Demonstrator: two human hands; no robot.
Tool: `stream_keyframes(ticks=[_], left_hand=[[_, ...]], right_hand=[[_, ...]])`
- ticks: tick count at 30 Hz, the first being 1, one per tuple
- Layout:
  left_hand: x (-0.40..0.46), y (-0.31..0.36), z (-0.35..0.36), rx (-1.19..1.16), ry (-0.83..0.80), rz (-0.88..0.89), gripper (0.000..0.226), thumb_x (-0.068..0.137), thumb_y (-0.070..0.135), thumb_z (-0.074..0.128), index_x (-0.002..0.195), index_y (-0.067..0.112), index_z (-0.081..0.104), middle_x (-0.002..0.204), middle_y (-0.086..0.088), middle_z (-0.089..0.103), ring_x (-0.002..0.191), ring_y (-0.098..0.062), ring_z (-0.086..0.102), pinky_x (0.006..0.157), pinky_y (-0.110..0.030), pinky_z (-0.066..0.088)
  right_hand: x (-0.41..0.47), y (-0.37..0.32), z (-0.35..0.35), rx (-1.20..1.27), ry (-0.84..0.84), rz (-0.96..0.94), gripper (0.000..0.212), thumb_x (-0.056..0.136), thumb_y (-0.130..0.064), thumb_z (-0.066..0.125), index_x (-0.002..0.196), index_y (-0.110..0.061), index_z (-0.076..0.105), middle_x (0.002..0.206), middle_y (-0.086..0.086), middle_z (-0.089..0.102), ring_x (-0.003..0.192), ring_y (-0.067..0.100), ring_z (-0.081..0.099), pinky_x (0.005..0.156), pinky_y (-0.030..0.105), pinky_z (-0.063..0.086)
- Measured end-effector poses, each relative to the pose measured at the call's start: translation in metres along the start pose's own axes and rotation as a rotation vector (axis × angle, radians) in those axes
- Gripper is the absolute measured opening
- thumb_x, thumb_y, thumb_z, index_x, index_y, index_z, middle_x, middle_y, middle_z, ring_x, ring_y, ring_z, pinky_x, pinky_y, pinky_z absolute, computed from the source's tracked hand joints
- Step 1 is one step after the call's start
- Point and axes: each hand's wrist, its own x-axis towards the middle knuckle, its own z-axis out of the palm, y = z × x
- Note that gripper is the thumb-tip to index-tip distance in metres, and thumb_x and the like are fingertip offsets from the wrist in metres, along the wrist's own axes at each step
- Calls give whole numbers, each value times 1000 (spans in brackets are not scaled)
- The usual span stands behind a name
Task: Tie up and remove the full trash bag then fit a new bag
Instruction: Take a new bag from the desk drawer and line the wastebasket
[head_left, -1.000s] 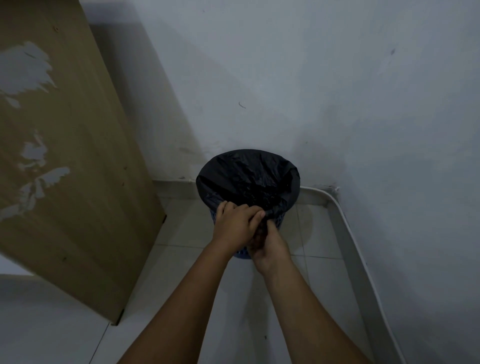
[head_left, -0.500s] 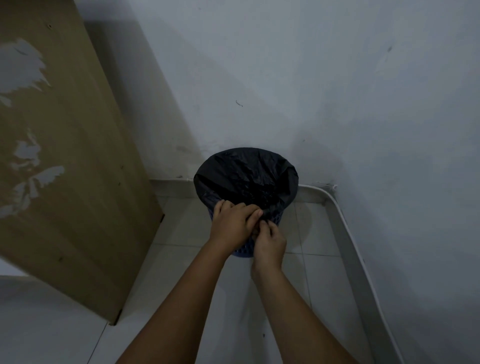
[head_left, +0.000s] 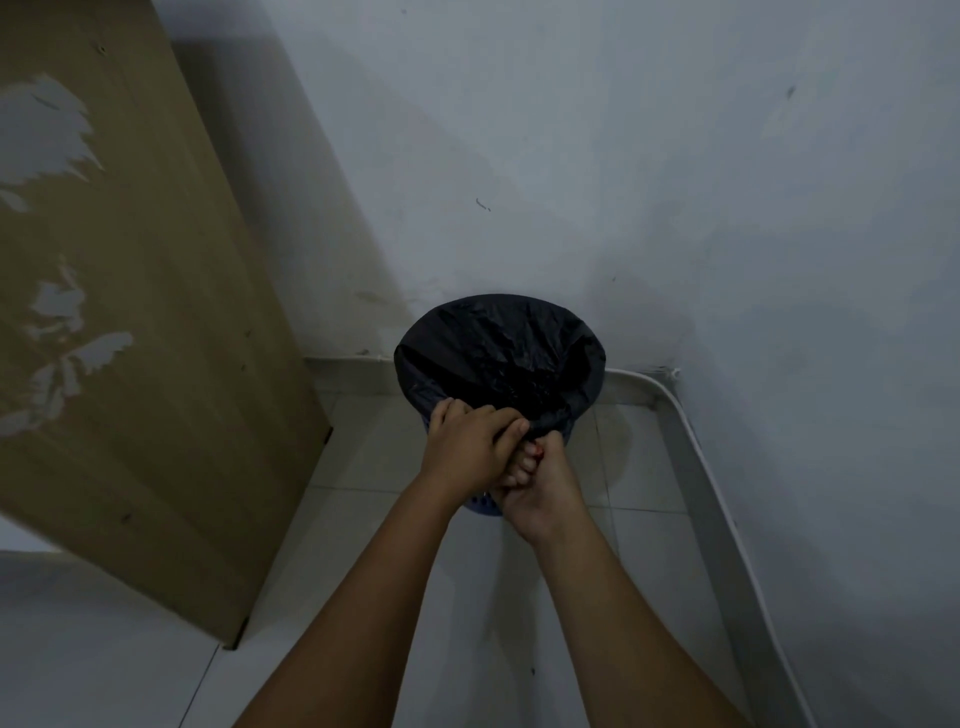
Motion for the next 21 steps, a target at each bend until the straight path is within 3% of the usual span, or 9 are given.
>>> stream_keyframes(ticks=[4, 6, 9, 12, 16, 19, 21], left_hand=[[3, -1, -1, -21, -20, 9, 34, 108, 54, 33, 114, 44, 66, 108, 15, 69, 104, -19, 49, 114, -40, 18], [3, -1, -1, -23, -17, 3, 35, 108, 55, 33, 114, 45, 66, 107, 15, 69, 105, -19, 49, 114, -40, 17], [2, 0, -1, -20, -8, 5, 35, 108, 56, 33, 114, 45, 66, 103, 14, 68, 103, -20, 49, 113, -38, 16], [2, 0, -1, -20, 2, 10, 35, 108, 56, 33, 112, 44, 66, 102, 13, 67, 100, -19, 49, 111, -37, 19], [2, 0, -1, -23, -14, 10, 37, 109, 56, 31, 112, 42, 65, 103, 13, 67, 101, -19, 48, 111, -38, 20], [2, -1, -1, -25, -23, 10, 36, 109, 55, 31, 108, 41, 65, 100, 12, 66, 100, -20, 48, 111, -39, 21], [2, -3, 0, -25, -20, 15, 35, 109, 55, 32, 106, 41, 64, 98, 12, 65, 98, -20, 47, 110, -38, 22]], right_hand=[[-4, 3, -5, -22, 17, -22, 30, 103, -25, 59, 76, -13, 61, 70, -1, 57, 56, 10, 52, 54, 23, 53], [-8, 7, -3, -50, 20, -53, 24, 105, -27, 63, 97, -7, 73, 90, 7, 76, 73, 16, 71, 63, 27, 60], [-8, 17, 0, -27, 163, -247, 24, 103, -20, 71, 123, -7, 68, 116, 16, 78, 100, 25, 78, 79, 34, 64], [-9, 28, 6, -57, 272, -458, 18, 99, -7, 73, 117, -6, 69, 116, 20, 78, 99, 24, 77, 82, 32, 63], [-13, 43, 6, -233, 299, -604, 14, 97, -12, 76, 109, -18, 78, 102, 0, 82, 96, 15, 79, 82, 27, 63], [-13, 41, -4, -503, 338, -749, 8, 102, -17, 72, 107, -15, 78, 99, 2, 81, 94, 15, 77, 83, 28, 62], [-10, 34, -12, -700, 338, -798, 15, 107, -19, 65, 103, -10, 77, 93, 2, 78, 86, 14, 74, 76, 29, 59]])
